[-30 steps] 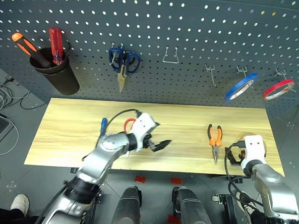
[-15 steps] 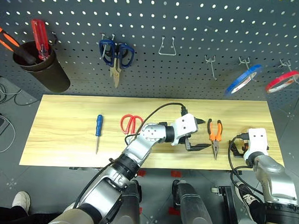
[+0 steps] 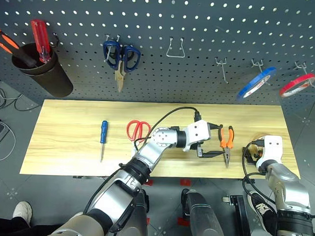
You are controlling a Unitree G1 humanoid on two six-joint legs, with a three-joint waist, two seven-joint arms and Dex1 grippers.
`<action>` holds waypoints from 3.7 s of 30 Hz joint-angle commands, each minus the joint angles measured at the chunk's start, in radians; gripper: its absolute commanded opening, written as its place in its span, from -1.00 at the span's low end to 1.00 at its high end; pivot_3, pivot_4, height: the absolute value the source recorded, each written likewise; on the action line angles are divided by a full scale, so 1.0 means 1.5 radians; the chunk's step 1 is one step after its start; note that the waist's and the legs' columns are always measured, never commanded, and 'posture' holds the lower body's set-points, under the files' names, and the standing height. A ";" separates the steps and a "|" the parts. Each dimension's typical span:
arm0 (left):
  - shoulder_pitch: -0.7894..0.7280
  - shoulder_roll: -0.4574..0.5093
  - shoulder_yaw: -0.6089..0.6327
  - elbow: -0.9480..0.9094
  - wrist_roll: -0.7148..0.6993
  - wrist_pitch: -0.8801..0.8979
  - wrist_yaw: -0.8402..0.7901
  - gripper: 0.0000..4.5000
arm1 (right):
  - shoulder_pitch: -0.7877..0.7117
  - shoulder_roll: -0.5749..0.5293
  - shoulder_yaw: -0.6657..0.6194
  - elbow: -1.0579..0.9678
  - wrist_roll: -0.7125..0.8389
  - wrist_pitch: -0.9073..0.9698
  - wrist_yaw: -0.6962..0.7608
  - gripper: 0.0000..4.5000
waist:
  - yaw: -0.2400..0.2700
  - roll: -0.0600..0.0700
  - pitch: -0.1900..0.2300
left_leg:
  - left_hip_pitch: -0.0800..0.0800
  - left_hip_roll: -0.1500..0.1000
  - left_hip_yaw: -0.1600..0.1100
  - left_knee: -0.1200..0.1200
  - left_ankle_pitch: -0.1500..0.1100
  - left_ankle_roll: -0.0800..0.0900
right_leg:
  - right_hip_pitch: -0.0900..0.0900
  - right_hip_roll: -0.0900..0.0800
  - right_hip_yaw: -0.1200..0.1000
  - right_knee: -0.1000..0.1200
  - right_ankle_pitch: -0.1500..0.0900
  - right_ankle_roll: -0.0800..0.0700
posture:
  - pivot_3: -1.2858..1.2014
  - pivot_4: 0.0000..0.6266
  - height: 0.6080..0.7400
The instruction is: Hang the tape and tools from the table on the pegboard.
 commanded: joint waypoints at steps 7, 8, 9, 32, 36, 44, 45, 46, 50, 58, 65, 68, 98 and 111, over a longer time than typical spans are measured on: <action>-0.006 -0.017 0.010 -0.008 0.005 -0.017 -0.005 1.00 | 0.009 -0.004 -0.018 0.017 0.005 -0.008 -0.002 -0.77 | 0.000 0.000 0.000 | 0.000 0.000 0.000 -0.001 0.000 0.000 | 0.000 0.000 0.000 0.000 0.000 0.000 | 0.04 0.43 1.00; -0.005 -0.017 0.010 -0.010 0.005 -0.016 -0.006 1.00 | 0.010 -0.005 -0.018 0.016 0.004 -0.009 -0.003 -0.81 | 0.000 0.000 0.000 | 0.000 0.000 0.000 -0.001 0.000 0.000 | 0.000 0.000 0.000 0.000 0.000 0.000 | 0.04 0.43 1.00; -0.004 -0.017 0.010 -0.012 0.005 -0.016 -0.006 1.00 | 0.011 -0.005 -0.019 0.015 0.003 -0.010 -0.004 -0.81 | 0.000 0.000 0.000 | 0.000 0.000 0.000 -0.001 0.000 0.000 | 0.000 0.000 0.000 0.000 0.000 0.000 | 0.04 0.40 1.00; 0.260 0.085 0.107 -0.614 -0.103 0.459 0.128 1.00 | 0.368 -0.020 0.183 -0.450 -0.273 -0.343 -0.070 -0.81 | 0.002 0.005 -0.008 | -0.001 0.000 0.000 0.000 0.002 -0.004 | -0.001 -0.001 -0.001 0.000 -0.001 0.002 | 0.04 -0.06 1.00; 0.293 0.119 0.129 -0.690 -0.128 0.523 0.150 1.00 | 0.371 -0.034 0.211 -0.442 -0.335 -0.482 -0.091 -0.81 | 0.000 0.004 -0.019 | 0.000 0.000 0.000 -0.001 0.002 -0.004 | -0.001 -0.002 -0.001 0.000 -0.001 0.002 | 0.05 -0.08 1.00; 0.289 0.131 0.144 -0.731 -0.142 0.565 0.209 1.00 | 0.218 -0.036 0.241 -0.313 -0.389 -0.600 -0.101 -0.81 | 0.004 -0.001 -0.030 | 0.000 0.000 -0.001 0.000 0.002 -0.004 | 0.000 -0.002 -0.001 0.000 -0.001 0.002 | 0.08 -0.07 1.00; 0.282 0.127 0.143 -0.730 -0.143 0.567 0.216 1.00 | 0.198 -0.035 0.243 -0.298 -0.391 -0.611 -0.100 -0.81 | 0.007 -0.001 -0.030 | 0.000 0.000 -0.001 0.000 0.002 -0.004 | 0.000 -0.002 -0.002 0.000 0.000 0.002 | 0.08 -0.07 1.00; 0.274 0.122 0.140 -0.727 -0.144 0.568 0.223 1.00 | 0.182 -0.036 0.245 -0.284 -0.391 -0.621 -0.097 -0.81 | 0.008 -0.001 -0.030 | 0.000 0.000 -0.001 0.000 0.002 -0.004 | 0.000 -0.002 -0.002 0.000 0.000 0.002 | 0.09 -0.05 1.00; 0.245 0.092 0.121 -0.710 -0.144 0.566 0.246 1.00 | 0.119 -0.040 0.249 -0.210 -0.397 -0.658 -0.097 -0.81 | 0.009 -0.002 -0.030 | 0.000 -0.001 -0.001 0.000 0.002 -0.004 | 0.000 -0.002 -0.002 0.000 0.000 0.002 | 0.10 -0.05 1.00; 0.209 0.057 0.097 -0.667 -0.139 0.542 0.262 1.00 | 0.019 -0.047 0.250 -0.114 -0.413 -0.715 -0.112 -0.81 | 0.009 -0.002 -0.030 | 0.000 0.000 -0.001 0.001 0.002 -0.004 | 0.000 -0.002 -0.002 0.001 0.000 0.001 | 0.10 -0.05 1.00; 0.197 0.057 0.096 -0.646 -0.140 0.524 0.259 1.00 | -0.051 -0.049 0.252 -0.041 -0.420 -0.746 -0.121 -0.81 | 0.009 -0.002 -0.030 | 0.000 0.000 -0.001 0.001 0.002 -0.004 | 0.000 -0.002 -0.002 0.001 0.000 0.001 | 0.09 -0.05 1.00; 0.190 0.059 0.100 -0.637 -0.138 0.517 0.261 1.00 | -0.068 -0.050 0.257 -0.015 -0.407 -0.758 -0.110 -0.81 | 0.009 -0.002 -0.030 | 0.000 0.000 -0.001 0.001 0.002 -0.003 | 0.000 -0.002 -0.002 0.001 0.000 0.001 | 0.10 -0.05 1.00; 0.290 0.158 0.108 -0.649 -0.139 0.474 0.218 1.00 | 0.141 -0.024 0.206 -0.222 -0.236 -0.425 0.070 0.99 | 0.018 -0.001 -0.033 | -0.001 0.000 0.000 0.008 0.001 -0.001 | 0.000 -0.003 -0.001 0.007 0.000 0.001 | 0.09 0.06 1.00; 0.326 0.226 0.080 -0.615 -0.100 0.406 0.166 1.00 | 0.041 0.087 0.154 -0.266 -0.211 0.048 0.019 0.99 | 0.015 0.001 -0.030 | -0.001 -0.001 0.000 0.008 -0.001 0.002 | 0.000 -0.003 -0.001 0.007 0.000 0.001 | 0.08 0.29 1.00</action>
